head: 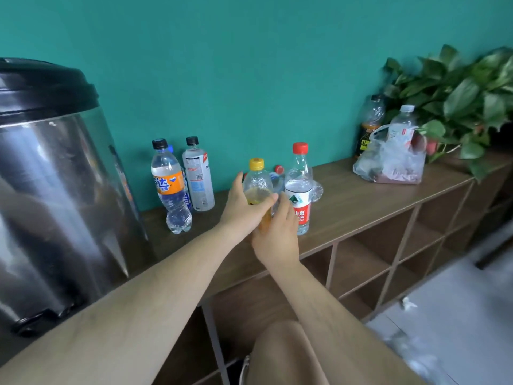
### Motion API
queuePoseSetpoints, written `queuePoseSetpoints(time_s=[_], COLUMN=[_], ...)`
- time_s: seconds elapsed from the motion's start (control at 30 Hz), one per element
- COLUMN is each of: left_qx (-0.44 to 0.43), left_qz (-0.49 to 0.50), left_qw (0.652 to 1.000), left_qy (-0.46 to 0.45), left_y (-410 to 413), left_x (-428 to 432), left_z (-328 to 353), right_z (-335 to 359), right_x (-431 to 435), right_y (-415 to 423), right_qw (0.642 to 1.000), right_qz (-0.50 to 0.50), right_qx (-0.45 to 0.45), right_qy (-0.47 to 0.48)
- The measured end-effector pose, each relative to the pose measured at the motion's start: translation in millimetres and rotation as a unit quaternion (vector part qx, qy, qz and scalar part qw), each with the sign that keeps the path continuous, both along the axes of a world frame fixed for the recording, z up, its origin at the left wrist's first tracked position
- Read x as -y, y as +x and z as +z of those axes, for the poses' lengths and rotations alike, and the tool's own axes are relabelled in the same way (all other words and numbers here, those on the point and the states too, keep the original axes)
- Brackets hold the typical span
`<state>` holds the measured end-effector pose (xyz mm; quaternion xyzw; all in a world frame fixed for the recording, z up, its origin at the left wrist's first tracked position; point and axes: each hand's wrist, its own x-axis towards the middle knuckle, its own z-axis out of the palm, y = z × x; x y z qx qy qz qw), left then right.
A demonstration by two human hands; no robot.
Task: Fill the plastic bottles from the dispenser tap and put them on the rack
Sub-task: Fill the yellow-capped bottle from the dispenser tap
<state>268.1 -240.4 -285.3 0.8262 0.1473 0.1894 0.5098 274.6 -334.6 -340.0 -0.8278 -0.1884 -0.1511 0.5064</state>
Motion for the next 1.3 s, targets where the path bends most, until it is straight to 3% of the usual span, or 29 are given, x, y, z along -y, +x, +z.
queuePoseSetpoints(time_s=[0.07,0.23,0.47,0.6,0.7,0.83,0.97,1.03,1.1,1.3], left_qx=[-0.020,0.014,0.080,0.130,0.117,0.083,0.018,-0.023,-0.074,-0.152], left_qz=[0.000,0.030,0.068,0.107,0.120,0.116,0.167,0.175,0.179,0.211], left_qw=[1.000,0.999,0.994,0.984,0.984,0.989,0.985,0.983,0.981,0.958], left_qy=[-0.019,0.011,-0.022,-0.053,-0.057,-0.041,-0.046,-0.045,-0.010,0.120], left_y=[5.4,-16.7,-119.6,-186.0,-242.0,-309.2,-342.7,-343.8,-335.6,-319.1], left_x=[-0.7,-7.1,-7.1,0.2,-3.0,-19.7,-29.4,-32.4,-37.8,-55.8], left_z=[-1.6,-16.3,-27.5,-32.1,-41.7,-69.0,-117.0,-138.9,-152.1,-168.2], right_z=[-1.0,-3.0,5.2,16.7,14.1,1.5,0.3,-4.6,-14.4,-44.6], right_x=[-2.4,1.3,15.3,20.3,24.6,22.8,-11.5,-40.1,-65.1,-86.2], right_y=[9.5,-1.2,-85.5,-145.2,-181.8,-206.7,-203.3,-202.4,-205.1,-198.9], right_qw=[0.999,0.998,0.985,0.974,0.957,0.915,0.916,0.909,0.884,0.866], right_qz=[0.031,0.055,0.155,0.217,0.278,0.356,0.335,0.299,0.264,0.180], right_qx=[-0.030,-0.002,0.043,0.024,0.022,0.047,0.015,0.028,0.043,0.015], right_qy=[-0.007,-0.025,-0.056,-0.062,-0.085,-0.183,-0.219,-0.288,-0.383,-0.466])
